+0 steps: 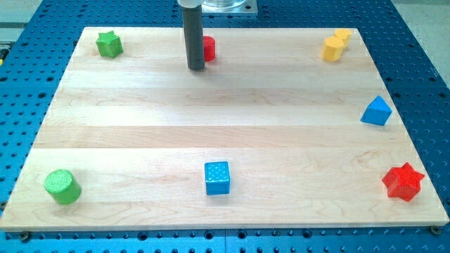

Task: Place the green star close to the green circle

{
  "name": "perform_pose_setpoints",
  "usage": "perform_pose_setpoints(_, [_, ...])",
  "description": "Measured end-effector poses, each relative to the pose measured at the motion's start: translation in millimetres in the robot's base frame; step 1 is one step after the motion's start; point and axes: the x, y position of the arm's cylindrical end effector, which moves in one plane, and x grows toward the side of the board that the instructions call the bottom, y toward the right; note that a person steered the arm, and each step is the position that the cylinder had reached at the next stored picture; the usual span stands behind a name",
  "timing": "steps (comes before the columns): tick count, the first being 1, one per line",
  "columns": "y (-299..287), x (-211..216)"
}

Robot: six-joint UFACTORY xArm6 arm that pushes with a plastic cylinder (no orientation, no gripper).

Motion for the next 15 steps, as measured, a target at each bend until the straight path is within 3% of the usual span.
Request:
perform_pose_setpoints(2, [-21.4,-19.1])
perform_pose_setpoints(4, [-120.1,-111.4])
perform_pose_setpoints(6, [-226.6,-110.8])
perform_pose_setpoints(7, [-202.7,-63.7])
perform_pose_setpoints(10, [-171.6,-112.4])
perform_pose_setpoints(12, [-171.8,40.6])
perform_pose_setpoints(13, [-155.5,63.3])
perform_pose_setpoints(15, [-153.6,47.0])
